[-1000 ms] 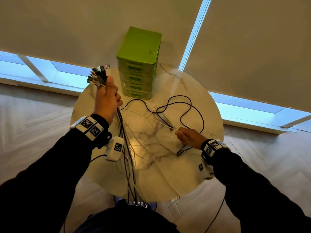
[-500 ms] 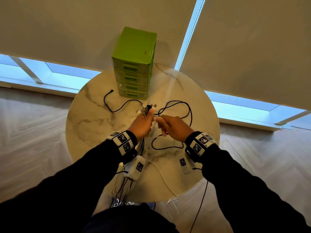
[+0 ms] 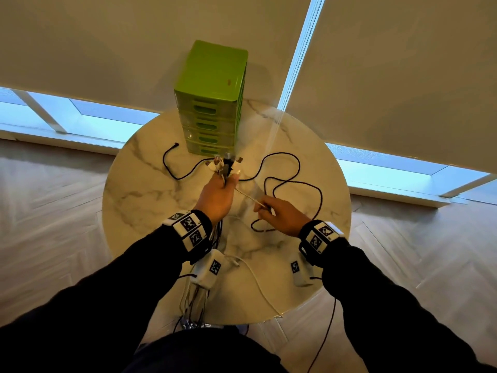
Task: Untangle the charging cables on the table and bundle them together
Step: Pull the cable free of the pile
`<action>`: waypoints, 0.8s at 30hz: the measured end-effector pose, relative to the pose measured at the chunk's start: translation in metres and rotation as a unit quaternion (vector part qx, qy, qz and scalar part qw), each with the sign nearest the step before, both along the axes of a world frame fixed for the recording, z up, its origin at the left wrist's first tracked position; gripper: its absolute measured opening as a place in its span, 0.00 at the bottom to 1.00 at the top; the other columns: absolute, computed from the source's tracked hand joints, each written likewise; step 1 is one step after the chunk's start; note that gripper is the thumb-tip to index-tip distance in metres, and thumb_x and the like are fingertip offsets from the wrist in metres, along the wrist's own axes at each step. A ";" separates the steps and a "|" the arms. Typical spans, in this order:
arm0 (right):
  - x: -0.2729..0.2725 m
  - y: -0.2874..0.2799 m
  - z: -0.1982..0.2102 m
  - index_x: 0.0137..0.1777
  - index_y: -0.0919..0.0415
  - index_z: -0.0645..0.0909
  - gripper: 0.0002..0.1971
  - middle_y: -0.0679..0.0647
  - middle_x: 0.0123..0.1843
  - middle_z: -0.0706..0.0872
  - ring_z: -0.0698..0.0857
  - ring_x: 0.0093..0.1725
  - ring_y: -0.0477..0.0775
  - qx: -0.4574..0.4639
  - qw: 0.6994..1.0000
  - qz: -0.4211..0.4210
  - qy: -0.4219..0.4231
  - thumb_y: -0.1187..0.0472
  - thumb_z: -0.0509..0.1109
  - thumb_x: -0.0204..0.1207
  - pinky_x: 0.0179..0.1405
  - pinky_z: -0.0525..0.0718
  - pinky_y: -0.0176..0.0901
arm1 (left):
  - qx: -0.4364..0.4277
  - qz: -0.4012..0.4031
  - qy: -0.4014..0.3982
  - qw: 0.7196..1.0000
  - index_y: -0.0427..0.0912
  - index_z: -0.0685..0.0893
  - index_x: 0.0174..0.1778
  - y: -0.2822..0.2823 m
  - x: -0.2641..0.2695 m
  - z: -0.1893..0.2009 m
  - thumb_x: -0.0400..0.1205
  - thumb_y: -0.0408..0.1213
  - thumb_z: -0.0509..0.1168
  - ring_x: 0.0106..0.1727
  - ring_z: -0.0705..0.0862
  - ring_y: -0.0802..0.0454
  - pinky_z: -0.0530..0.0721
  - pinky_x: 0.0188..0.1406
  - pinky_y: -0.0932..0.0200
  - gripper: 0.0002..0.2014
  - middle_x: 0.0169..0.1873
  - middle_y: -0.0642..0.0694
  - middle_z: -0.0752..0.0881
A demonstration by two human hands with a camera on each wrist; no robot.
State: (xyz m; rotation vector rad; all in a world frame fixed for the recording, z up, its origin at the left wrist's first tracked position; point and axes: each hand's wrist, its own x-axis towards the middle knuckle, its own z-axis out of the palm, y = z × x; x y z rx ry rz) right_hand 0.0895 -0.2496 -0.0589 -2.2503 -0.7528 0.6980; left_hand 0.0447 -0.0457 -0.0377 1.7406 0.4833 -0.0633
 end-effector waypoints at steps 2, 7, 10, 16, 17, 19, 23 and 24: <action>0.002 -0.007 -0.006 0.61 0.54 0.82 0.08 0.44 0.55 0.82 0.78 0.50 0.34 0.008 1.000 0.015 -0.022 0.59 0.68 0.85 0.51 0.72 0.34 | -0.010 0.032 -0.007 0.999 0.47 0.78 0.62 0.012 0.001 0.001 0.73 0.69 0.58 0.56 0.80 0.18 0.81 0.55 0.25 0.33 0.53 0.21 0.82; 0.001 -0.022 -0.007 0.84 0.39 0.62 0.37 0.41 0.69 0.72 0.73 0.63 0.41 -0.043 0.998 0.039 -0.019 0.59 0.75 0.79 0.64 0.70 0.37 | -0.023 0.077 -0.007 0.997 0.54 0.80 0.56 0.043 -0.001 -0.001 0.75 0.65 0.59 0.29 0.73 0.44 0.74 0.40 0.44 0.23 0.19 0.57 0.72; -0.001 -0.022 -0.006 0.85 0.39 0.57 0.42 0.51 0.66 0.79 0.81 0.51 0.47 -0.056 0.998 -0.025 0.007 0.55 0.77 0.77 0.54 0.80 0.40 | -0.050 0.085 -0.026 0.995 0.50 0.79 0.60 0.044 -0.002 0.001 0.87 0.52 0.60 0.26 0.68 0.50 0.71 0.32 0.51 0.12 0.23 0.56 0.69; -0.001 -0.007 -0.008 0.77 0.53 0.70 0.24 0.50 0.48 0.85 0.84 0.44 0.51 -0.042 0.996 -0.076 -0.003 0.56 0.70 0.83 0.50 0.81 0.46 | -0.074 0.055 -0.041 0.995 0.41 0.77 0.57 0.022 -0.003 0.007 0.91 0.44 0.58 0.25 0.67 0.54 0.68 0.28 0.55 0.10 0.25 0.54 0.67; -0.002 -0.005 -0.008 0.74 0.54 0.73 0.19 0.49 0.46 0.85 0.84 0.43 0.51 -0.030 0.997 -0.073 -0.007 0.56 0.68 0.85 0.49 0.82 0.47 | -0.075 0.046 -0.043 0.995 0.43 0.77 0.53 0.018 -0.004 0.009 0.91 0.44 0.58 0.25 0.67 0.54 0.68 0.27 0.55 0.08 0.24 0.55 0.66; -0.003 -0.001 -0.005 0.70 0.56 0.77 0.14 0.49 0.44 0.85 0.85 0.42 0.49 0.014 0.997 -0.069 -0.016 0.55 0.63 0.88 0.46 0.84 0.44 | -0.072 0.036 -0.047 0.996 0.48 0.76 0.48 0.014 -0.006 0.012 0.91 0.44 0.59 0.25 0.66 0.52 0.67 0.27 0.55 0.07 0.23 0.55 0.66; 0.001 -0.004 0.002 0.65 0.54 0.83 0.14 0.48 0.41 0.85 0.84 0.41 0.49 0.023 0.997 -0.051 -0.056 0.52 0.59 0.89 0.43 0.82 0.41 | -0.053 0.064 -0.043 0.996 0.45 0.76 0.56 0.029 -0.005 0.013 0.91 0.45 0.58 0.25 0.68 0.54 0.70 0.28 0.55 0.08 0.23 0.56 0.68; 0.005 -0.011 0.000 0.62 0.54 0.83 0.13 0.49 0.40 0.86 0.85 0.40 0.51 0.001 0.995 -0.073 -0.063 0.53 0.58 0.89 0.44 0.83 0.45 | -0.052 0.082 -0.040 0.995 0.45 0.76 0.56 0.037 -0.005 0.013 0.91 0.45 0.58 0.24 0.69 0.54 0.70 0.27 0.56 0.07 0.22 0.56 0.68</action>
